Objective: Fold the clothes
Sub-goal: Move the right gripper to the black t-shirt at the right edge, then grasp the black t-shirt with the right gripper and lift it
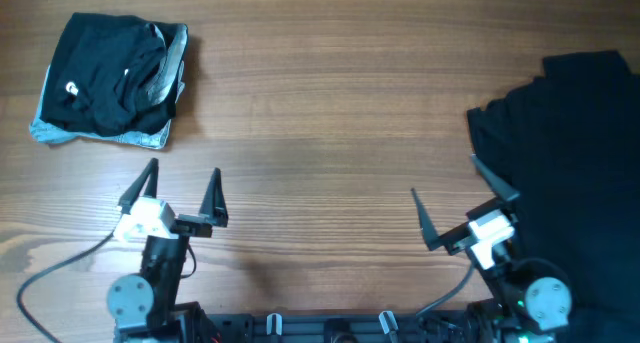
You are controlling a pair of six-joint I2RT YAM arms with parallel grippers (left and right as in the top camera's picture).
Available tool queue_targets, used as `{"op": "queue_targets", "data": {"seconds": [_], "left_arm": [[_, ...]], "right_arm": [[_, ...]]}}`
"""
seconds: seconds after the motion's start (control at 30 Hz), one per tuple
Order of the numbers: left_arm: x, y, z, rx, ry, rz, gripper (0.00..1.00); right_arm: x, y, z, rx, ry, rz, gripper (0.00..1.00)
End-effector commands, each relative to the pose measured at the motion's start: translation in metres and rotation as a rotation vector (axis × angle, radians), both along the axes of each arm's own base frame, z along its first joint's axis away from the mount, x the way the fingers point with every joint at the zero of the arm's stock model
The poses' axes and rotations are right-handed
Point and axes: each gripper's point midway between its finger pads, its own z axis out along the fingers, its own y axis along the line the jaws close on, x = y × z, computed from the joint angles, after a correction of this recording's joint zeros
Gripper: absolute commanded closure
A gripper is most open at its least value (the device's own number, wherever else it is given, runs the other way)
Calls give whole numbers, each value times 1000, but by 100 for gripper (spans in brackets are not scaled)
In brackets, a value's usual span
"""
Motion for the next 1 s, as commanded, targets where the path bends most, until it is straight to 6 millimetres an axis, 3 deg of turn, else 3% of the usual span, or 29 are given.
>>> {"op": "queue_targets", "data": {"seconds": [0.0, 0.1, 0.23, 0.3, 0.4, 0.47, 0.53, 0.6, 0.67, 0.73, 0.83, 0.93, 0.97], "left_arm": [[-1, 17, 47, -36, 26, 99, 0], [22, 20, 55, -48, 206, 104, 0], [67, 19, 49, -68, 491, 71, 0], [86, 12, 43, -87, 629, 20, 0], [105, 14, 33, -98, 736, 17, 0], [110, 14, 25, -99, 762, 14, 0], [110, 7, 25, -116, 765, -30, 0], [110, 3, 28, -119, 756, -56, 0], [110, 3, 28, -119, 756, -56, 0], [110, 3, 27, -120, 757, -56, 0], [112, 3, 26, -120, 758, -56, 0], [114, 3, 21, -122, 773, -55, 0], [116, 3, 19, -123, 781, -55, 0]], "right_arm": [[7, -19, 41, 117, 76, -86, 0], [34, -23, 42, 144, 297, -142, 0], [79, -17, 38, 21, 598, -183, 0], [93, 6, 36, -63, 706, -65, 0], [107, 38, 23, 21, 878, 106, 0], [119, 38, 10, 47, 928, 90, 0], [146, 11, -8, 229, 1031, -86, 0], [173, -54, -43, 464, 1154, -382, 0], [189, -96, -63, 588, 1200, -497, 0], [215, -120, -71, 613, 1186, -458, 0], [250, -141, -84, 663, 1126, -350, 0], [258, -170, -134, 785, 1207, -501, 1], [255, -178, -163, 809, 1267, -587, 3]]}}
